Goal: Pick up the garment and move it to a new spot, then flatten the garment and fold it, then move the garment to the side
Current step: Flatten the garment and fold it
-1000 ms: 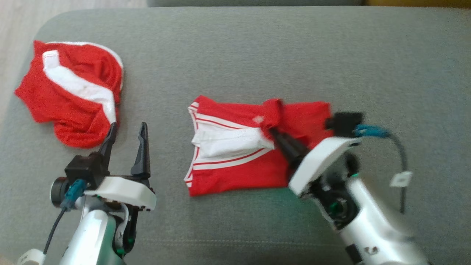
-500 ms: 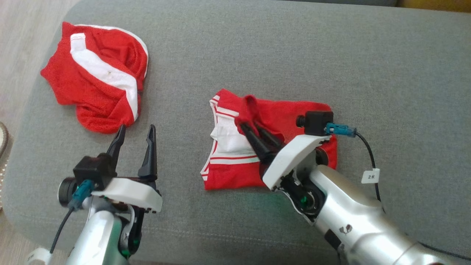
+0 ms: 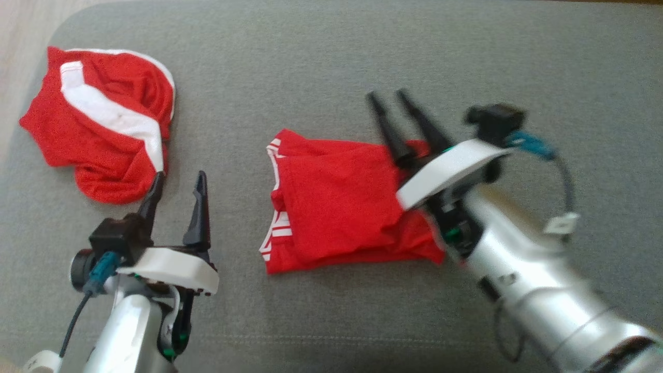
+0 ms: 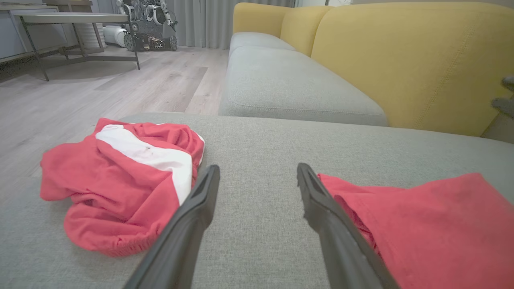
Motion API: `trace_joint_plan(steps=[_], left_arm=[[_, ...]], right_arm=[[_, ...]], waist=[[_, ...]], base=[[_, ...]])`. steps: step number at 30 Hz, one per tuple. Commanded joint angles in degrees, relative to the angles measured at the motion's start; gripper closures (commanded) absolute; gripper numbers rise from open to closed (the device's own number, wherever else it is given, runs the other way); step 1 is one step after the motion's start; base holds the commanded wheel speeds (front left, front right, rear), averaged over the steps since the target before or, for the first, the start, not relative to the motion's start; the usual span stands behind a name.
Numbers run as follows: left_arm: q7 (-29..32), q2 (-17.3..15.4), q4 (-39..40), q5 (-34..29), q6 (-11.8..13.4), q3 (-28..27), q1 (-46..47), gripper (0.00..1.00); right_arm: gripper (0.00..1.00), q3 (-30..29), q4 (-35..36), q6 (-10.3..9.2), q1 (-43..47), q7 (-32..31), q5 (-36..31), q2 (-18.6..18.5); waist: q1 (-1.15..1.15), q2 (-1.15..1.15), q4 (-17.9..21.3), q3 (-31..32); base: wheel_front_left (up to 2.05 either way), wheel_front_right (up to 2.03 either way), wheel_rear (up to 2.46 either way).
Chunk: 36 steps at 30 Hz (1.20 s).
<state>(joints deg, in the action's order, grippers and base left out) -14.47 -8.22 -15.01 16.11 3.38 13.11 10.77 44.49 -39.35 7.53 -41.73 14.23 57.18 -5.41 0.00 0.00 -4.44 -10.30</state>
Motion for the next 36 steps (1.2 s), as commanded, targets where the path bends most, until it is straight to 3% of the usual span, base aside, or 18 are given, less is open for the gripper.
trace_joint_plan(steps=[1, 9, 15, 25, 36], left_arm=[[-0.52, -1.32, 2.11, -0.8, 0.48, -2.6, 1.75, 0.0], [-0.52, -2.07, 2.65, -0.62, 0.7, -3.33, 1.03, 0.0], [-0.52, -2.25, 2.69, -0.54, 0.89, -3.3, 0.72, 0.0], [-0.52, -2.81, 3.29, -1.0, 0.98, -2.9, -1.3, 0.0], [-0.52, -3.5, 5.36, -1.43, 1.62, -2.19, -6.21, 0.0]], right_arm=[[0.0, -2.69, 1.7, -0.04, -0.4, 0.71, -2.32, -1.12], [0.0, -21.08, 6.75, -0.04, 9.98, 0.75, -15.69, -8.34], [0.0, -30.46, 9.83, -0.04, 16.33, 0.76, -25.28, -9.7], [0.0, -36.17, 19.27, -0.04, 25.82, -1.52, -35.9, -7.27], [0.0, -39.82, 32.29, -0.04, 36.17, -7.49, -42.0, -3.55]], waist=[[0.0, 0.0, 0.88, 0.33], [0.0, 0.0, 3.12, 1.14], [0.0, 0.0, 3.73, 1.84], [0.0, 0.0, 3.77, 3.71], [0.0, 0.0, 3.98, 6.34]], base=[[0.0, 0.0, 0.0], [0.0, 0.0, 0.0], [0.0, 0.0, 0.0], [0.0, 0.0, 0.0], [0.0, 0.0, 0.0]])
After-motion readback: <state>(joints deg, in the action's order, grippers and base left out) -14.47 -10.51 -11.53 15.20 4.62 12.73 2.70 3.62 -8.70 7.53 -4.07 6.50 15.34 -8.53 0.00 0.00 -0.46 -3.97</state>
